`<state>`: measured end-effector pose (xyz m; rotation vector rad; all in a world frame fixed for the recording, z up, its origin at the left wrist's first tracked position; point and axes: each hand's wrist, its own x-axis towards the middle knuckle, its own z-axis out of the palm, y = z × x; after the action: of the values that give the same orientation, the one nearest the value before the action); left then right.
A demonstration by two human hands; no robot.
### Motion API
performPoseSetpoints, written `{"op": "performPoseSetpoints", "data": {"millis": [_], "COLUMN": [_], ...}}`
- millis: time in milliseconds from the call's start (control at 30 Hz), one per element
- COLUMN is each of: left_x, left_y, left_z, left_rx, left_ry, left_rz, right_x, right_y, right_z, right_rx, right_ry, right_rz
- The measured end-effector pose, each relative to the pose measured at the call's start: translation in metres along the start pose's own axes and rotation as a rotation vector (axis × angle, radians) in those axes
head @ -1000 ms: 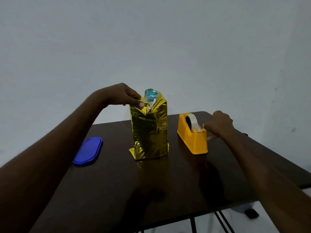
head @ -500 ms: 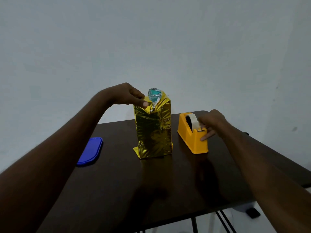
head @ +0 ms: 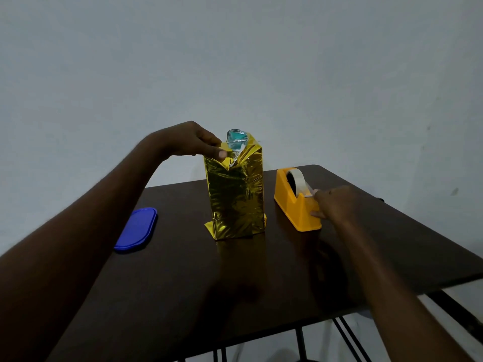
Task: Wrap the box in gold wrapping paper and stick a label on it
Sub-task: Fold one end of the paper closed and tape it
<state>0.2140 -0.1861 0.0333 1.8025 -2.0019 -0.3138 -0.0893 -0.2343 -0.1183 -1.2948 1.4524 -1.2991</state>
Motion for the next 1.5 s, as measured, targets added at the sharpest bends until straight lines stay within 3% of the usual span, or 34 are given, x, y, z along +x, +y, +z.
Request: {"op": "performPoseSetpoints", "data": {"millis": [200,533,833,1167,1500], "left_x": [0.001,-0.001,-0.002,-0.004,-0.006], "left_y": [0.000,0.002,-0.001,0.001,0.004], "left_z": [0.000,0.000,0.000,0.001,0.002], "left_rx": [0.013,0.014,-0.002,0.002,0.020], "left_ry": [-0.001,0.003,0.011,0.003,0.001], "left_rz": [0.005,-0.003,0.000,0.004,-0.012], "right_x": [0.006,-0.012,-0.014,-0.029,-0.038], "right_y": [0.022,0.041,0.040,0.048,-0.036], "right_z": [0.004,0.034,0.039,0.035,0.023], "right_rx": [-0.037,0.183,0.223,0.171,0.276], "right_ry": [-0.012,0.228,0.249,0.156,-0.134], "right_rz": [-0.010,0.048,0.090,0.115,-0.236]}}
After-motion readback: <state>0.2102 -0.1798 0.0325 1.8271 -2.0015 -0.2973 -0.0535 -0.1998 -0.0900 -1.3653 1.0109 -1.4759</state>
